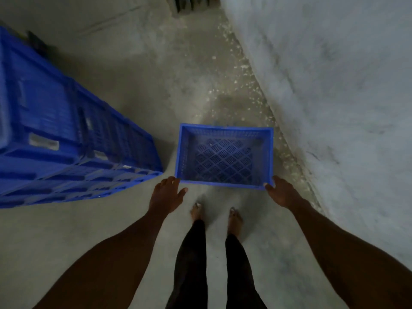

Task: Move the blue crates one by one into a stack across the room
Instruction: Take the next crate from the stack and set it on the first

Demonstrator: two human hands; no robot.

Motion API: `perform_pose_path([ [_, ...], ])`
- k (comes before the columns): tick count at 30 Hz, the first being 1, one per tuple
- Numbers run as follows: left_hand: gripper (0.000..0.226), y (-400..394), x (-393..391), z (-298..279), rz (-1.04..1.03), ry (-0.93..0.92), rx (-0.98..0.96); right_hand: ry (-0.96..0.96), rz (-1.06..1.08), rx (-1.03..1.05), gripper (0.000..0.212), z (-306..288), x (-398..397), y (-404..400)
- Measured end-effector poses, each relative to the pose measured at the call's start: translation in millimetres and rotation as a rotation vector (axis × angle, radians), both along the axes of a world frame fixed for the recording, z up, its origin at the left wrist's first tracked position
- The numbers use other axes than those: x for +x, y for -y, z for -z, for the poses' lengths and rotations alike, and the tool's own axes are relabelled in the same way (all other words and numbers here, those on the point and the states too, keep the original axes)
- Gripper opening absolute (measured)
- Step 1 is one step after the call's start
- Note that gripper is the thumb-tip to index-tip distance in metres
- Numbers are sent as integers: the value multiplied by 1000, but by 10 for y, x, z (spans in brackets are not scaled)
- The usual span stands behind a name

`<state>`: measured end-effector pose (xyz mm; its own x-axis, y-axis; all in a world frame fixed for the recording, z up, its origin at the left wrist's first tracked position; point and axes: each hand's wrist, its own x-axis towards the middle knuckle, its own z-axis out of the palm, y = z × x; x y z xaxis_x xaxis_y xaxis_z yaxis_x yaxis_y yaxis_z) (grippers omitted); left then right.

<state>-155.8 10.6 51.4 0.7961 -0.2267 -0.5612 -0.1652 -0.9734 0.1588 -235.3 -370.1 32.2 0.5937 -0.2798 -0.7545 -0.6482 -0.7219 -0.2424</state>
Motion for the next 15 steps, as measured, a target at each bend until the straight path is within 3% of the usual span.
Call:
perform_pose_path([
  [2, 73, 18, 322, 445, -29, -15, -19, 25, 52, 30, 61, 370, 292, 134],
  [7, 65, 102, 1060, 1556, -148, -53, -24, 38, 118, -50, 60, 1426, 871, 438],
  [12, 79, 26, 1619, 2668, -439, -82, -39, 124, 527, -30, 86, 2327, 1175, 508],
  [15, 90, 45, 1811, 3028, -684, -94, -217, 193, 729, -50, 73, 2713, 1212, 596],
])
